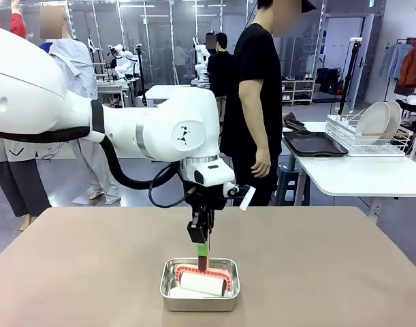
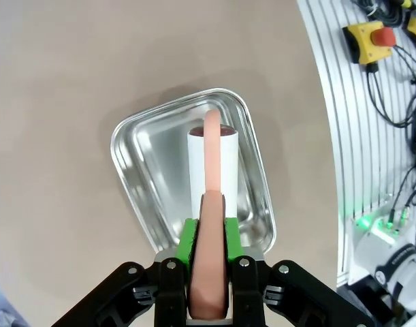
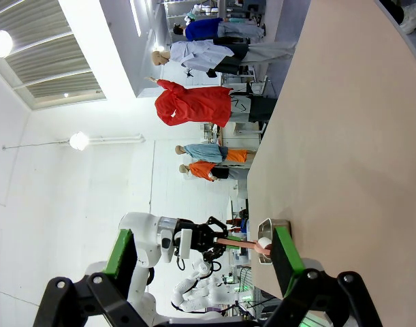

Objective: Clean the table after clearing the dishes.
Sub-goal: Place the Lint Roller back on top of the Airtight Container.

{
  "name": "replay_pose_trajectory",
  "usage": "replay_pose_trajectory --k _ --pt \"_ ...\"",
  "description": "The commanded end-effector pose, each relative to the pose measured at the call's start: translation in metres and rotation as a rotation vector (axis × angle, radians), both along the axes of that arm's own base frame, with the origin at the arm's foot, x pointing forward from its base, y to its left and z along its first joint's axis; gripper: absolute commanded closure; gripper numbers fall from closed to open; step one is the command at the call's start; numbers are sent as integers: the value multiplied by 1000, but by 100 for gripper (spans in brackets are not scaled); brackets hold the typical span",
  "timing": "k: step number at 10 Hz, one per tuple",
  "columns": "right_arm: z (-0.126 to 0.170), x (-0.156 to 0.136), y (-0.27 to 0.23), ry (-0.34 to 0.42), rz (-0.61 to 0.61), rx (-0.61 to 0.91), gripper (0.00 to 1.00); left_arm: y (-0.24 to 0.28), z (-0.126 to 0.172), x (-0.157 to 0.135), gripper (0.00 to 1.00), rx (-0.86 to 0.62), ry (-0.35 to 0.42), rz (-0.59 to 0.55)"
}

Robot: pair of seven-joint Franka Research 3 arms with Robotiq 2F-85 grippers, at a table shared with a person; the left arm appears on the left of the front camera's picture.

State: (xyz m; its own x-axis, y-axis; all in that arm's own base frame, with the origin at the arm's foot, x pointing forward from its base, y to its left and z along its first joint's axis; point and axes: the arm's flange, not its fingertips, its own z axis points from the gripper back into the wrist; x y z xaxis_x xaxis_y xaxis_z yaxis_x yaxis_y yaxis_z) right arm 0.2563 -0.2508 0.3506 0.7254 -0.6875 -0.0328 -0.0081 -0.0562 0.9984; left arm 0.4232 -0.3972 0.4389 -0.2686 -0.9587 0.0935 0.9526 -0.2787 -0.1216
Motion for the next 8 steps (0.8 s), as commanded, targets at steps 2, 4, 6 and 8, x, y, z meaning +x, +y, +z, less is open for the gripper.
replay_pose_trajectory --k 2,4,6,8 --pt "3 -4 3 -6 4 -3 0 -2 3 14 79 15 31 64" --pt "3 -4 3 -6 4 -3 0 3 8 34 79 8 68 91" --pt "3 -4 3 -6 4 -3 0 5 3 50 79 22 172 119" --pt "3 -4 3 -6 4 -3 0 6 -1 59 79 0 202 157"
